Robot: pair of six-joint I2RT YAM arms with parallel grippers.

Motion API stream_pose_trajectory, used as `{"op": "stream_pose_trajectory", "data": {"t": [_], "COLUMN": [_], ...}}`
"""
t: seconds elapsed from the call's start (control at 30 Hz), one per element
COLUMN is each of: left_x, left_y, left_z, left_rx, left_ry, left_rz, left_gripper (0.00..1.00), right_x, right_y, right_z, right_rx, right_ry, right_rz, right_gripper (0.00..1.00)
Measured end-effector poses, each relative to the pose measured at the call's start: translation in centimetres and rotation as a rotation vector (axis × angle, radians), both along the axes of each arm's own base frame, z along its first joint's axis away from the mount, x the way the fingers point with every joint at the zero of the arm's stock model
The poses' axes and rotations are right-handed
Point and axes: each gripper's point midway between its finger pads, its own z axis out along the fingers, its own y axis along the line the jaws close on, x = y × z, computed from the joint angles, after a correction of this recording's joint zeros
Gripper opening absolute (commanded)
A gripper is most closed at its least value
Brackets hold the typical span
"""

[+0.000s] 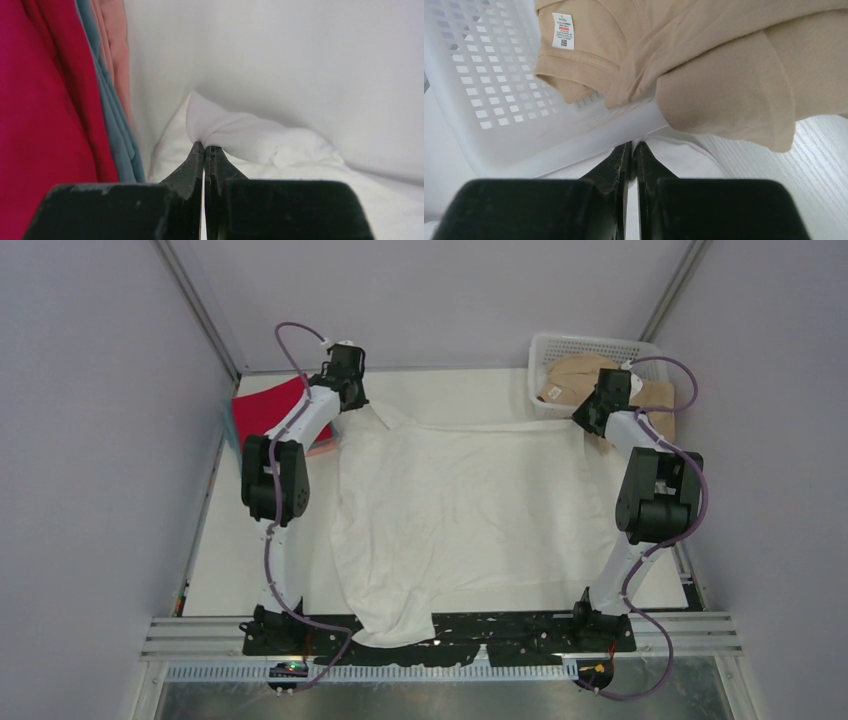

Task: Fold and stack the t-shirts
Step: Fold the flattened tshirt in 1/3 of the way

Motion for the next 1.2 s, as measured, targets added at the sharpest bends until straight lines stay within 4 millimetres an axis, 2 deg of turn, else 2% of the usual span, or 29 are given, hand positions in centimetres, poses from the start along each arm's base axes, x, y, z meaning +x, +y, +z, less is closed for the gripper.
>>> {"op": "stream_pose_trajectory", "data": {"t": [0.13, 0.37, 0.47, 0.6, 0.73, 0.87, 1.0, 1.2], "left_x": [-3.6, -10.1, -13.2, -18.0, -21.8, -24.5, -26.6, -29.1], "left_y": [0.5, 1.0, 0.8, 1.0, 1.3, 0.9, -0.3, -1.0], "left_z": [0.3, 4.8, 5.5, 4.6, 3.7, 4.1, 4.3, 2.7], "left_rx": [-0.02, -0.049, -0.052, -0.027, -0.022, -0.034, -0.038, -0.011], "left_ry": [0.048, 0.024, 0.031, 0.09, 0.142, 0.146, 0.157, 0.217], "left_rz": [0.017, 0.079, 0.099, 0.136, 0.158, 0.165, 0.147, 0.144], "left_gripper": [0.0, 0.0, 0.0, 0.0, 0.0, 0.0, 0.0, 0.0], "right_x": [-0.4, -1.8, -2.4, -3.3, -3.9, -4.6, -5.0, -5.6], "right_y": [-0.1, -0.3, -0.3, -0.2, -0.2, -0.3, -0.3, -0.4], "right_z": [-0.1, 0.0, 0.0, 0.3, 0.7, 1.2, 1.7, 1.8], "right_rx": [-0.014, -0.035, -0.044, -0.055, -0.07, -0.084, -0.095, -0.112], "right_ry": [0.027, 0.116, 0.145, 0.19, 0.218, 0.243, 0.263, 0.29], "right_rz": [0.008, 0.026, 0.037, 0.058, 0.08, 0.1, 0.118, 0.138], "right_gripper": [0.13, 0.13, 0.13, 0.13, 0.14, 0.14, 0.15, 0.17]}}
